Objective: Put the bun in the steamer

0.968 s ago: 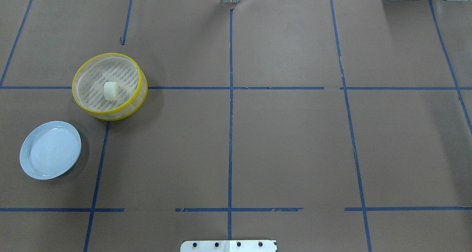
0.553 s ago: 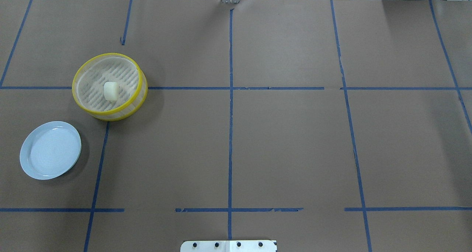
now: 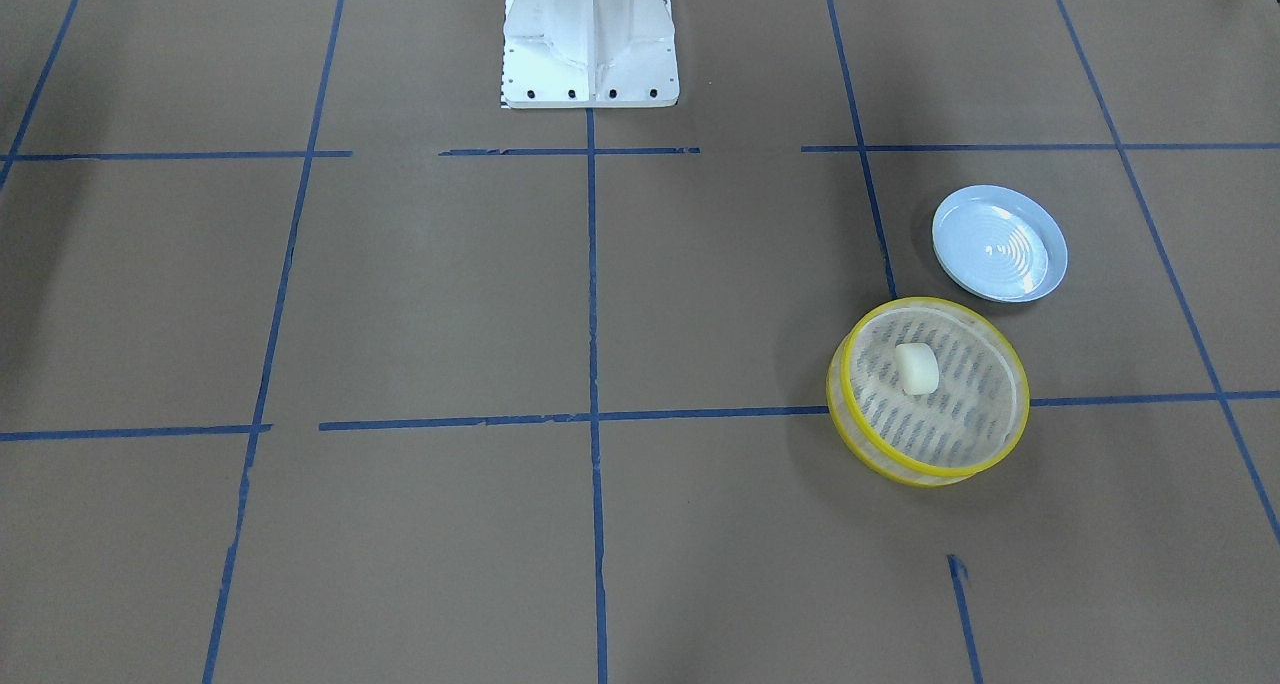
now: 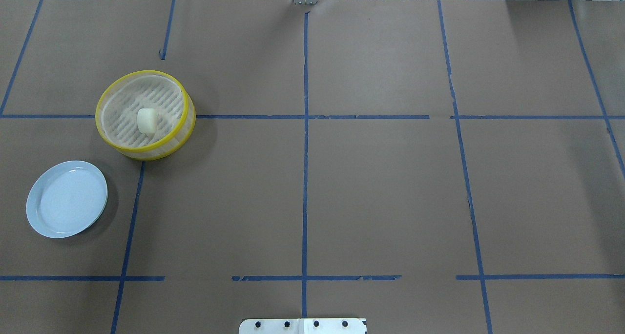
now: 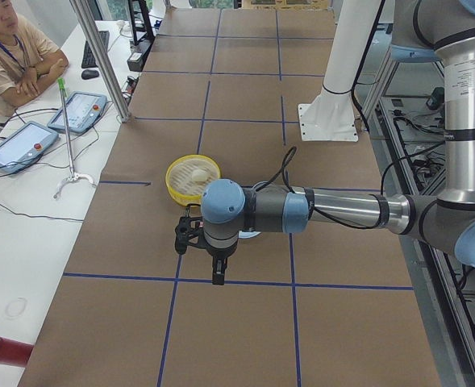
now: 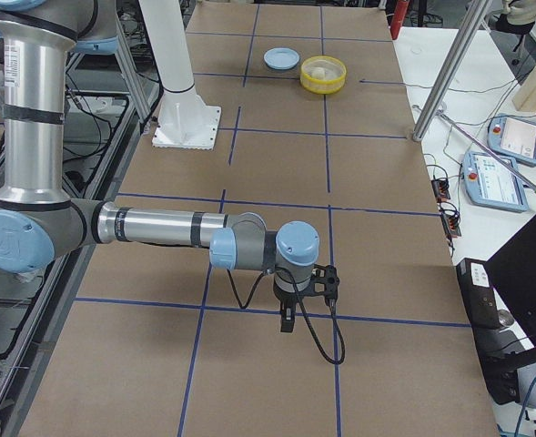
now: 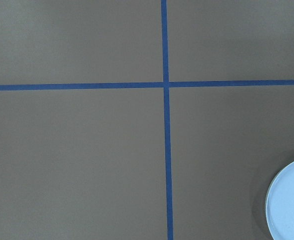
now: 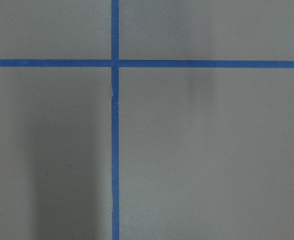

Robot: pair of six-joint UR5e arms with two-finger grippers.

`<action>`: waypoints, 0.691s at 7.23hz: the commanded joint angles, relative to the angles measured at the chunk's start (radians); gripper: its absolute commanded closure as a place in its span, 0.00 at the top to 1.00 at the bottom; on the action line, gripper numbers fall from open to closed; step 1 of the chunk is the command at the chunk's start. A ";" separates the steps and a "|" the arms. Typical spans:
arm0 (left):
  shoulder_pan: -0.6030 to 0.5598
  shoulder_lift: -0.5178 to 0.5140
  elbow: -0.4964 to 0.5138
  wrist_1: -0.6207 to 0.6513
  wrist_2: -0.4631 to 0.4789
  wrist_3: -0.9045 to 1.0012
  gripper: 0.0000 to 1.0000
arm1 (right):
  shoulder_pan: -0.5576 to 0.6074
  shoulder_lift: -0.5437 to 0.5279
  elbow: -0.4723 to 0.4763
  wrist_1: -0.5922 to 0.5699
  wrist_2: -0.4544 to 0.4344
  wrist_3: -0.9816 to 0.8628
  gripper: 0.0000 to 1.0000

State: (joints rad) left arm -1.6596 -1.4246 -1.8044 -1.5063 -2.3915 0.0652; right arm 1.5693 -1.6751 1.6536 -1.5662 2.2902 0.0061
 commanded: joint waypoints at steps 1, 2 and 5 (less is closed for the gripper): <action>0.000 0.006 0.004 -0.012 0.011 0.002 1.00 | 0.000 0.000 0.000 0.000 0.000 0.000 1.00; 0.000 0.004 0.010 -0.003 0.005 0.002 1.00 | 0.000 0.000 0.000 0.000 0.000 0.000 1.00; 0.004 -0.010 0.011 0.040 0.015 0.001 1.00 | 0.000 0.000 0.000 0.000 0.000 0.000 1.00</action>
State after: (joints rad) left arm -1.6588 -1.4260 -1.7998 -1.4945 -2.3823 0.0662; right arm 1.5692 -1.6751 1.6536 -1.5662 2.2903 0.0061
